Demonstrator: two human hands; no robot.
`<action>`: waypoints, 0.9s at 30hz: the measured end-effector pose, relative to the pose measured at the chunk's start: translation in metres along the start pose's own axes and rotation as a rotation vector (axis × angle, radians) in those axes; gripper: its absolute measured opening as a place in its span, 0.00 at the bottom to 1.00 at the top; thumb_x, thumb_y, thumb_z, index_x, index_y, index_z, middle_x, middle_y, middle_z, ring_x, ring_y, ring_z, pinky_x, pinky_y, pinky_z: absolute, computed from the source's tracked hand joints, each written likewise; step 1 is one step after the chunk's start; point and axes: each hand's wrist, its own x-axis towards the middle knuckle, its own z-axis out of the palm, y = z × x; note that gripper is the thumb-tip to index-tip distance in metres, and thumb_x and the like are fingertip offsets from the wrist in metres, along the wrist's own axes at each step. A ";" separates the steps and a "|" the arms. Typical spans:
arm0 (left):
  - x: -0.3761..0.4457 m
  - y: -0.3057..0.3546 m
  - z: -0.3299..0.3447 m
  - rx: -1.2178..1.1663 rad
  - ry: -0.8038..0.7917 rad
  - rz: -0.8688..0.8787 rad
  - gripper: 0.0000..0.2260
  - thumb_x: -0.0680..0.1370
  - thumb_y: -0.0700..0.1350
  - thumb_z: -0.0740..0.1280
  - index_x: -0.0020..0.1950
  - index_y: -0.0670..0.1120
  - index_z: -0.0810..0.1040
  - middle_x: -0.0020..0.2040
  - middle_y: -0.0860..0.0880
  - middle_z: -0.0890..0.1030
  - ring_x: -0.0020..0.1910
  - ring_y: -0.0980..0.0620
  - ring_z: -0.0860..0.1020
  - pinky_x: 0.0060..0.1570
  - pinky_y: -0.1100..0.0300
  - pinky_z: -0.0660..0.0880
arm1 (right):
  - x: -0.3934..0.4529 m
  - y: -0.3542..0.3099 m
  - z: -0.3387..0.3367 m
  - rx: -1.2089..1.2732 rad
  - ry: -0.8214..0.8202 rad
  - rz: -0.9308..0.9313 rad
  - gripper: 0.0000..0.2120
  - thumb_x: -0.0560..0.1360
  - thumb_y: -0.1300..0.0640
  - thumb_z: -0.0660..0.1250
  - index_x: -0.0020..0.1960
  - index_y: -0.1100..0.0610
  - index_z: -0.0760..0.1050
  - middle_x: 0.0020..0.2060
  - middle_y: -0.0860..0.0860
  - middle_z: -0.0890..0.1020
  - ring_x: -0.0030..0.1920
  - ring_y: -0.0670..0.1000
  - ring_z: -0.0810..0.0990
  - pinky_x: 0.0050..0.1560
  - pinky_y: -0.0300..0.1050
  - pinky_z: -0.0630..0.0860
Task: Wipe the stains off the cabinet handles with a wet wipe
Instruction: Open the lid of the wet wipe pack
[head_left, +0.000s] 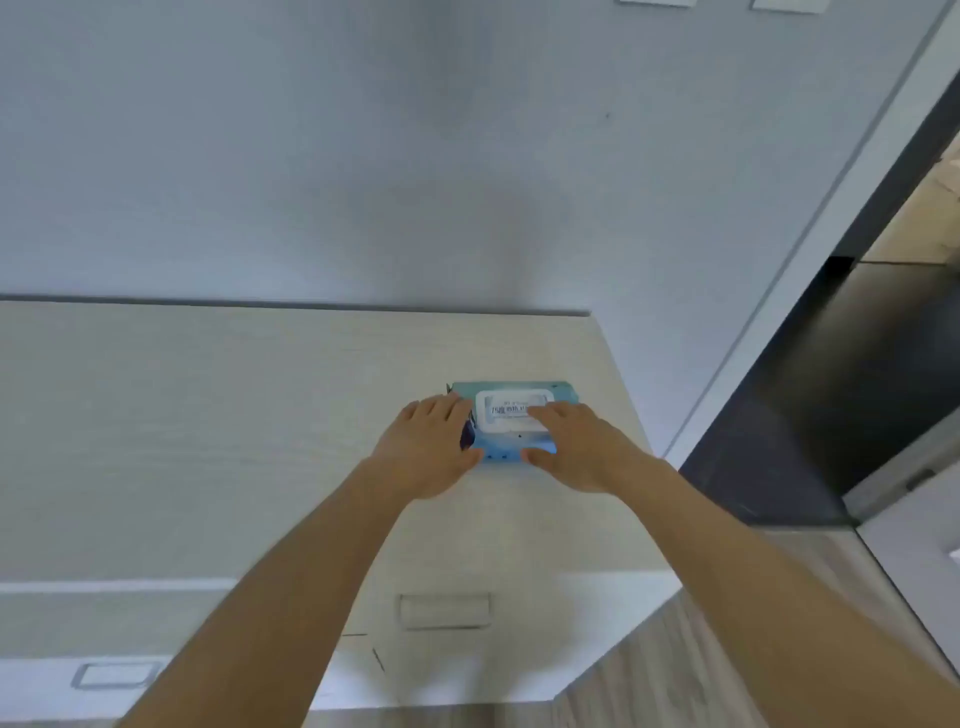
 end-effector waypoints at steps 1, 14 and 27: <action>0.005 0.000 0.005 0.012 -0.022 -0.006 0.29 0.81 0.58 0.54 0.77 0.46 0.50 0.78 0.48 0.52 0.76 0.50 0.51 0.73 0.56 0.48 | 0.006 0.002 0.004 -0.019 0.009 -0.013 0.30 0.79 0.43 0.58 0.75 0.53 0.54 0.75 0.52 0.58 0.73 0.54 0.56 0.69 0.52 0.63; -0.003 -0.029 0.043 -0.042 0.060 0.038 0.31 0.80 0.62 0.49 0.78 0.49 0.48 0.78 0.51 0.49 0.76 0.54 0.46 0.74 0.58 0.40 | 0.018 -0.009 0.055 0.083 0.368 -0.022 0.27 0.74 0.38 0.62 0.69 0.47 0.67 0.68 0.46 0.69 0.68 0.53 0.62 0.63 0.51 0.62; 0.000 -0.030 0.050 -0.045 0.101 0.116 0.36 0.74 0.65 0.33 0.78 0.47 0.44 0.78 0.52 0.43 0.73 0.60 0.35 0.72 0.61 0.32 | 0.014 -0.023 0.046 0.022 0.575 -0.306 0.17 0.64 0.55 0.78 0.50 0.61 0.83 0.49 0.55 0.85 0.52 0.56 0.83 0.51 0.52 0.80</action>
